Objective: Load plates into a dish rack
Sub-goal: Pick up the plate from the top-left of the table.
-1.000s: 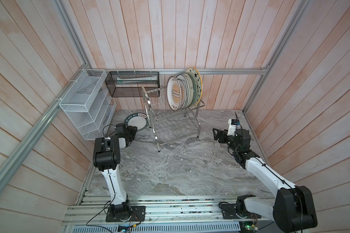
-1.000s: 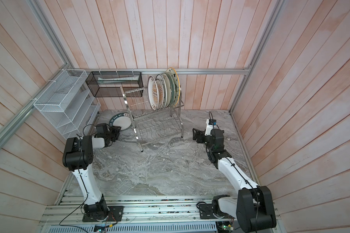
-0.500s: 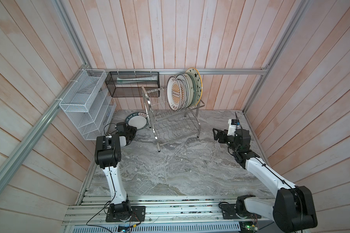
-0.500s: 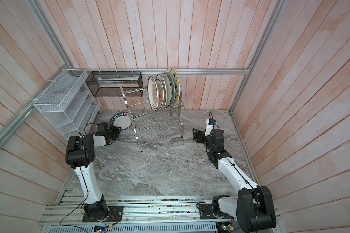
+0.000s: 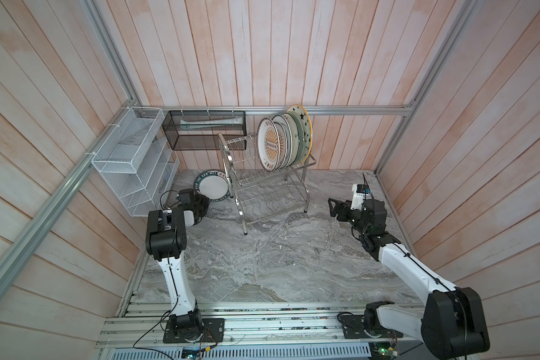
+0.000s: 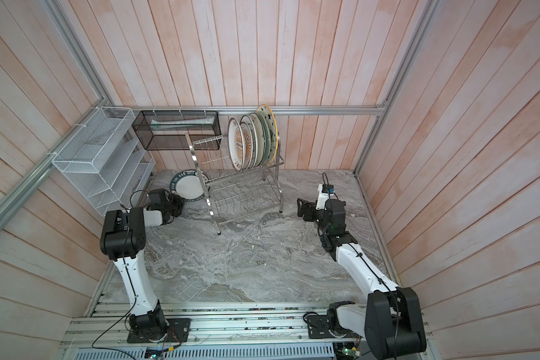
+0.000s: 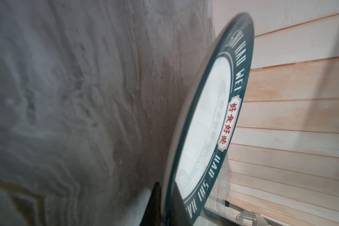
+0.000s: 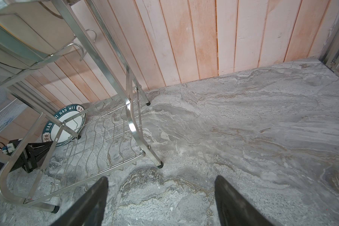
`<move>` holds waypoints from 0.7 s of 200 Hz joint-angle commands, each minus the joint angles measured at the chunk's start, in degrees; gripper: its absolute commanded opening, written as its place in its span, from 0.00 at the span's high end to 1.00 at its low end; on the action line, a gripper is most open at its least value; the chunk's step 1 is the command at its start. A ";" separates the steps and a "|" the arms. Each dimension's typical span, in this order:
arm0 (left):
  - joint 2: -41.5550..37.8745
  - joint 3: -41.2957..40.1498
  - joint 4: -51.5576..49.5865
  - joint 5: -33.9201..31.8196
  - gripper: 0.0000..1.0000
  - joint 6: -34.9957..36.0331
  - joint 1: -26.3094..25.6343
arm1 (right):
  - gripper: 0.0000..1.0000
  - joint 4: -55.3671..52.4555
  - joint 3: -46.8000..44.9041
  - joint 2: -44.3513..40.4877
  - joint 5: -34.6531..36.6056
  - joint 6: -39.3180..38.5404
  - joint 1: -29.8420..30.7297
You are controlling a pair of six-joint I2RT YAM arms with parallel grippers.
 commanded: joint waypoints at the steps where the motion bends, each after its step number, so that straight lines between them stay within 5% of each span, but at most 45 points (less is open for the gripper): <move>1: -0.23 -2.44 -2.00 -1.65 0.95 0.39 0.52 | 0.15 0.41 0.70 -0.28 0.23 -0.70 -0.17; 140: -17.90 -18.71 3.04 -8.54 1.00 -1.07 2.81 | 0.15 0.14 0.89 -0.02 -0.09 -0.57 -0.16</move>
